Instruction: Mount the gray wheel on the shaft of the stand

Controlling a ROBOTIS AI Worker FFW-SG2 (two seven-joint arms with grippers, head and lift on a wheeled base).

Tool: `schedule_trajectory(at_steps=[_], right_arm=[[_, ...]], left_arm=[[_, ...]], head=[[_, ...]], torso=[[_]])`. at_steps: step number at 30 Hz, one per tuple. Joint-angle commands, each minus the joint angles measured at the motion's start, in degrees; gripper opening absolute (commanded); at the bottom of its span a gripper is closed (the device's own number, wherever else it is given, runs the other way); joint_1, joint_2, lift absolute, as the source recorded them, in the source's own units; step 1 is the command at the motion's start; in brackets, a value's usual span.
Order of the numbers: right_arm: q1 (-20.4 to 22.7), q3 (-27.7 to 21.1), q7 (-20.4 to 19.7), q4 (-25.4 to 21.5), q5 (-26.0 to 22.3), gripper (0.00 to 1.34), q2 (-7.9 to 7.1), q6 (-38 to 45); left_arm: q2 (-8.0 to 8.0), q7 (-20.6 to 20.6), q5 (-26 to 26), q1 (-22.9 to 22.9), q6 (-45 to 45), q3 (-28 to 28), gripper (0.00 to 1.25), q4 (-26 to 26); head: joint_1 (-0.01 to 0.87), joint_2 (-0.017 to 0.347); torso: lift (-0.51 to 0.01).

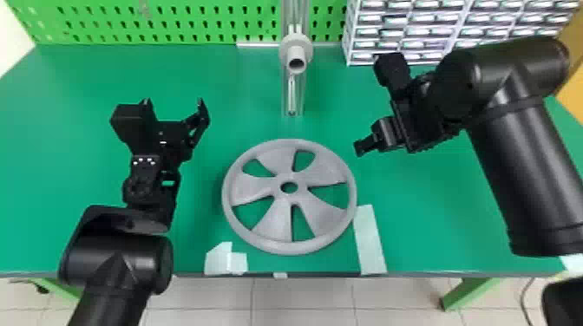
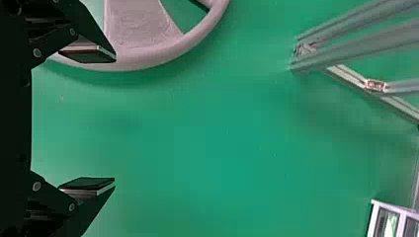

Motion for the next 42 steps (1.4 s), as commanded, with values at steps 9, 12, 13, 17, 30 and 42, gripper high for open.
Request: schedule_trajectory(at_steps=[9, 12, 13, 17, 30, 42], right_arm=[[1.5, -0.6, 0.0, -3.3, -0.2, 0.95, -0.10, 0.1], [2.3, -0.9, 0.0, -4.8, 0.1, 0.95, -0.10, 0.1], [2.5, -1.0, 0.0, -5.2, 0.1, 0.95, -0.10, 0.1], [3.2, -1.2, 0.0, -6.7, 0.3, 0.95, -0.19, 0.1], [4.3, -2.1, 0.0, -7.1, 2.0, 0.95, -0.80, 0.1], [3.1, 1.1, 0.0, -5.7, 0.1, 0.95, -3.71, 0.1]], left_arm=[[0.00, 0.0, 0.0, 0.2, 0.1, 0.1, 1.00, -0.1], [0.09, 0.0, 0.0, 0.2, 0.0, 0.1, 1.00, 0.0], [0.00, 0.0, 0.0, 0.2, 0.0, 0.1, 1.00, 0.0], [0.00, 0.0, 0.0, 0.2, 0.0, 0.1, 1.00, 0.0], [0.00, 0.0, 0.0, 0.1, 0.0, 0.1, 1.00, -0.1], [0.09, 0.0, -0.3, 0.1, 0.2, 0.0, 1.00, 0.0]], head=[[0.865, 0.052], [0.865, 0.052], [0.865, 0.052], [0.865, 0.052], [0.865, 0.052], [0.865, 0.052]], torso=[[-0.101], [-0.101], [-0.101], [-0.101], [-0.101], [-0.101]])
